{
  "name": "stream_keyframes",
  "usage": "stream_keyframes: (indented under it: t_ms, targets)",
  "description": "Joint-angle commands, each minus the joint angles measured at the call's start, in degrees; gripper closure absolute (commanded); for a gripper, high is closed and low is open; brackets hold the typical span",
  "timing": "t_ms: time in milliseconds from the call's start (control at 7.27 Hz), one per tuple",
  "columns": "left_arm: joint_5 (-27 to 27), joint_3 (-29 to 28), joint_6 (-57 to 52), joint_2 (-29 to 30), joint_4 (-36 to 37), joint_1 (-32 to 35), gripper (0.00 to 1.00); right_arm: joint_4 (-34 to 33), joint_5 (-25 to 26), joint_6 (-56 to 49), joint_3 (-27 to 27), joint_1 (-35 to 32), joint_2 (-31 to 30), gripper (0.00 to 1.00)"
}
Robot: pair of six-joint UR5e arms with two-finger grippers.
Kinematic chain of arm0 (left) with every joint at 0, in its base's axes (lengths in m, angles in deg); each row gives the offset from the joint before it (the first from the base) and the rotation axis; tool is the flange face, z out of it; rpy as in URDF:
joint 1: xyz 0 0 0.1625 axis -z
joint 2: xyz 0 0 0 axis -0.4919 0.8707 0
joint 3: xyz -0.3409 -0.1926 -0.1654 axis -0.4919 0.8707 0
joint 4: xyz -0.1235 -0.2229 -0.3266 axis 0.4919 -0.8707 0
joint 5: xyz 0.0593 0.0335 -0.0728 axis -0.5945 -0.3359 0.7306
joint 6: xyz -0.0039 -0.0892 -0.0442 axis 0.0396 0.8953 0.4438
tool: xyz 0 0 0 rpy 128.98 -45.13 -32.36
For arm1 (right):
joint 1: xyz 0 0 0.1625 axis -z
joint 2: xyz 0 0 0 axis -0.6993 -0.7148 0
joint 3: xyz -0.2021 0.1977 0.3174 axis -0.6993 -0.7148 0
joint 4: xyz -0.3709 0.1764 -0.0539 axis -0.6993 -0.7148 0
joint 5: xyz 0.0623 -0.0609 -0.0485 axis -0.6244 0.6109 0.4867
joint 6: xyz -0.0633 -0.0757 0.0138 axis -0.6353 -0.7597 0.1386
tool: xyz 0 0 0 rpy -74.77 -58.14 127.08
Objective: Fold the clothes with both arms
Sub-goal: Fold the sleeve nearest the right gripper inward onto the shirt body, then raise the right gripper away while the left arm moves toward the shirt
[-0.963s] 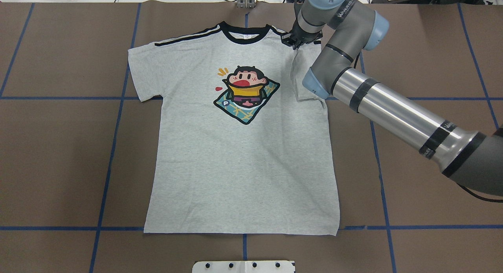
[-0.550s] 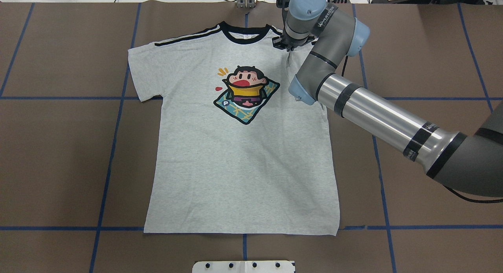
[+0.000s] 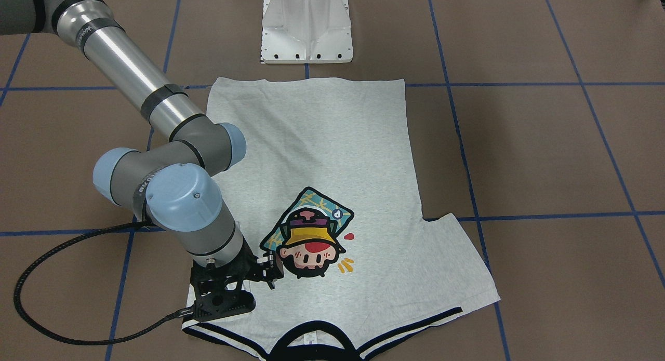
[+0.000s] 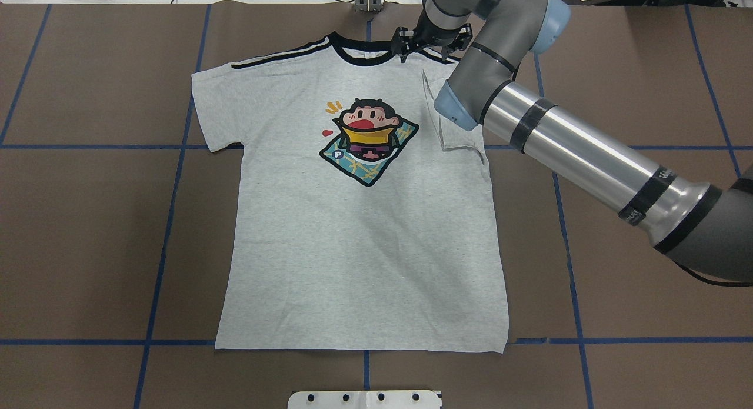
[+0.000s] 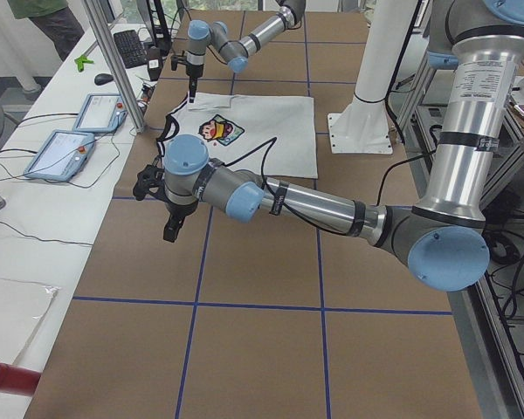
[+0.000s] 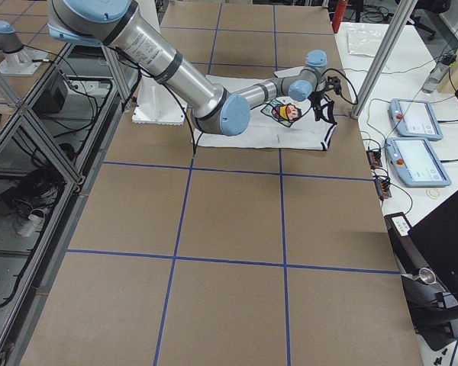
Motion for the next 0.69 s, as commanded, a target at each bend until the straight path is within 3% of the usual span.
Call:
stream_keyframes:
  t_ms: [0,275,550]
  targets:
    - [-8.07,-6.32,20.29,5.30,-12.28,-10.33,0.00,-23.24,-4.68,-0.77,13.58,-2.30,-0.94,0.00]
    - [-17.30,-17.37,37.53,12.14,-26.88,-19.91,0.01,-25.10,-7.48,-0.87,25.71,-5.10,-11.44,0.00]
    - [-29.17,-27.41,43.41,20.40,-30.28,-28.37,0.01,-25.45,-11.53,-0.87,34.52,-7.92,-19.81,0.00]
